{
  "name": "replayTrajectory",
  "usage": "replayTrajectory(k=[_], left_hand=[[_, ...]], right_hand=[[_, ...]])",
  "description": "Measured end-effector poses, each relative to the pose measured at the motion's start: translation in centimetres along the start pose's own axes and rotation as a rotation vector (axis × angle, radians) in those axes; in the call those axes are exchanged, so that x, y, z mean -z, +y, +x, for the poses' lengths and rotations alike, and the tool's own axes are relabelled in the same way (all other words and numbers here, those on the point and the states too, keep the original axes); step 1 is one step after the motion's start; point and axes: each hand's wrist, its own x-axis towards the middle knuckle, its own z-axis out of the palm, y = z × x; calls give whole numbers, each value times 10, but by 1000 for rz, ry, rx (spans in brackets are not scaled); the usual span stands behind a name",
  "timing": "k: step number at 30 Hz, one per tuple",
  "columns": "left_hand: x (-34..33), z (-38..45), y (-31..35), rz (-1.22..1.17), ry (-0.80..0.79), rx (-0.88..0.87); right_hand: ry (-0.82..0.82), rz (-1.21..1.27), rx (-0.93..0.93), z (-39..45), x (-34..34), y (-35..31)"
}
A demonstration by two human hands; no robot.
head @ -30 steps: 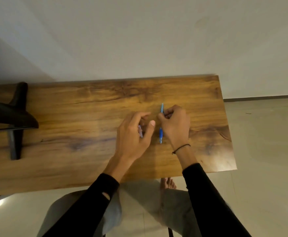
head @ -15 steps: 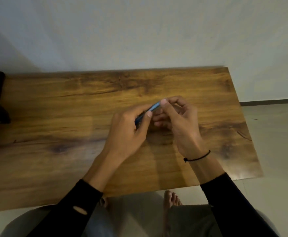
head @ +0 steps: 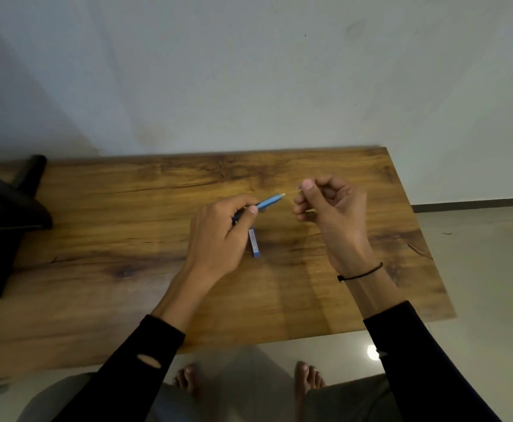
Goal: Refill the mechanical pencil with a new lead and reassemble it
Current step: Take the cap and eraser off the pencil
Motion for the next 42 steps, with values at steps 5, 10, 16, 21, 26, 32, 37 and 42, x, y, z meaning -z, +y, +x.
replayTrajectory(k=[5,10,16,21,26,32,37,42], left_hand=[[11,9,-3,-92,68,55],[8,15,-1,-91,67,37],[6,14,2,-69,41,17],[3,13,3,-68,-2,8],[1,11,3,-71,-20,-16],[0,12,3,-67,-59,-24],[-2,10,7,-67,-85,-18],[-2,9,8,-56,-95,-6]], right_hand=[[-109,-896,276,10,-5,19],[-168,-1081,329,9,-10,26],[-121,-722,214,20,7,8],[-189,-103,101,16,1,-6],[-199,-56,18,13,-3,-8],[-211,-200,50,14,-1,-8],[-91,-349,58,23,11,-7],[-201,-934,88,26,25,10]])
